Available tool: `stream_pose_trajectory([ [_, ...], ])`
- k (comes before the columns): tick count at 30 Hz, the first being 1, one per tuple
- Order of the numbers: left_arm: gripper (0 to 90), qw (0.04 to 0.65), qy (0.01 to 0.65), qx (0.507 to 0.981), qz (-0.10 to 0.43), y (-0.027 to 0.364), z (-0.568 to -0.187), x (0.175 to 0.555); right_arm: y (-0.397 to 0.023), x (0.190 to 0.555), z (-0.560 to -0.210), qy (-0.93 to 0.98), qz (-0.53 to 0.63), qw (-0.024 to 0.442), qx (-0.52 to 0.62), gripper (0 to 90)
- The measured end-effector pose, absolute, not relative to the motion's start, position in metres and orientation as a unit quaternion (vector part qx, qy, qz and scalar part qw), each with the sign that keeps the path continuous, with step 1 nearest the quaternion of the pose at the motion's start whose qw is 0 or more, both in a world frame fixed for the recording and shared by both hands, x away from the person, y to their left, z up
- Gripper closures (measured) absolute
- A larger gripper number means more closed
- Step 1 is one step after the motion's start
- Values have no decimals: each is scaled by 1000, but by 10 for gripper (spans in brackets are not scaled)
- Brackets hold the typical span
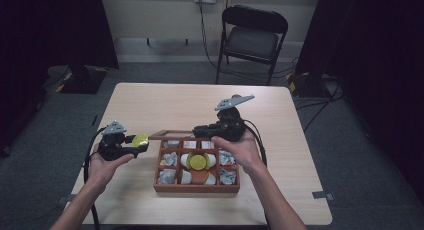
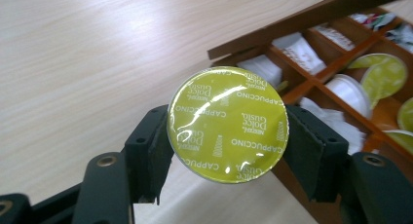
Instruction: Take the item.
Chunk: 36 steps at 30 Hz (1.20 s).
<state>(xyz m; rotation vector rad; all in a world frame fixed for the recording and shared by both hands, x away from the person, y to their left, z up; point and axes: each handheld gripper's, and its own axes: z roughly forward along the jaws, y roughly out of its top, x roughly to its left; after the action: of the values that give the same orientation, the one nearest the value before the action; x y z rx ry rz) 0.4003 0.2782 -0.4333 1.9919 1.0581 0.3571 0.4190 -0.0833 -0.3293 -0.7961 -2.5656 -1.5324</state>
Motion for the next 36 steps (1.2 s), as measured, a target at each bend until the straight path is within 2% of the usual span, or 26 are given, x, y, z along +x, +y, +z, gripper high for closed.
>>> stream_pose_trajectory([
  [12, 383, 384, 429, 808, 128, 263, -463, 428, -83, 419, -329, -830, -495, 25, -257, 817],
  [24, 382, 356, 429, 821, 123, 261, -481, 427, -83, 419, -330, -829, -495, 25, -257, 817],
  [36, 377, 357, 436, 817, 122, 261, -487, 429, -83, 418, -330, -830, -495, 26, -256, 817],
])
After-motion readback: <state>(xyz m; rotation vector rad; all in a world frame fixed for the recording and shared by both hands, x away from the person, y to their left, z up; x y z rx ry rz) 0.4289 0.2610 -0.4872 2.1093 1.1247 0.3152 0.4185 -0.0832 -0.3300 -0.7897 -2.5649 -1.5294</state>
